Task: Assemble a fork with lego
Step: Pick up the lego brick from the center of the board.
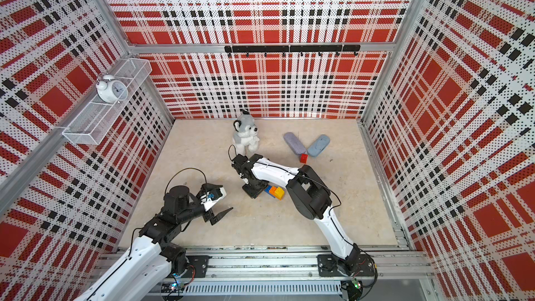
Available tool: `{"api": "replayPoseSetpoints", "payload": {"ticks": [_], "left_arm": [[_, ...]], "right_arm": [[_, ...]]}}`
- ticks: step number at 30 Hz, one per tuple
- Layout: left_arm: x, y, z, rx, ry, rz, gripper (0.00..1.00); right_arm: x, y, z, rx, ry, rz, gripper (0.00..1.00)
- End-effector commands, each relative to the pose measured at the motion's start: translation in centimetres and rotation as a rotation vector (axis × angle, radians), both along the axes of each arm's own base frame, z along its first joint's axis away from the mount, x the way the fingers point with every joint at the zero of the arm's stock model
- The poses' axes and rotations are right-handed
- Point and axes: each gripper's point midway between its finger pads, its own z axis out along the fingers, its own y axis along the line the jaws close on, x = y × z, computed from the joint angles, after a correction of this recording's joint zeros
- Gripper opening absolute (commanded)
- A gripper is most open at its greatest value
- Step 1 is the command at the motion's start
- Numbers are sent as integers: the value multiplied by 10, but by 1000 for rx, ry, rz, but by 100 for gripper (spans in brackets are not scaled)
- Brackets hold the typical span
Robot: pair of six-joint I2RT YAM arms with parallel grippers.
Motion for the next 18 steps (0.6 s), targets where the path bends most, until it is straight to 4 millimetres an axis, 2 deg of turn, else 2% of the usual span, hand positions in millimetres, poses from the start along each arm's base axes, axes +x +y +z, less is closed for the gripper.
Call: {"api": "replayPoseSetpoints", "payload": {"ticks": [1, 4, 14, 18], "left_arm": [[4, -3, 16, -15, -49, -9, 98], [4, -3, 15, -13, -48, -10, 98], [5, -4, 14, -11, -41, -10, 98], [4, -4, 13, -9, -40, -11, 99]], "right_arm": [[-1, 6, 9, 31, -18, 0, 39], [1, 7, 14, 36, -28, 2, 44], [2, 8, 20, 50, -36, -4, 40], [3, 10, 24, 64, -47, -5, 43]]}}
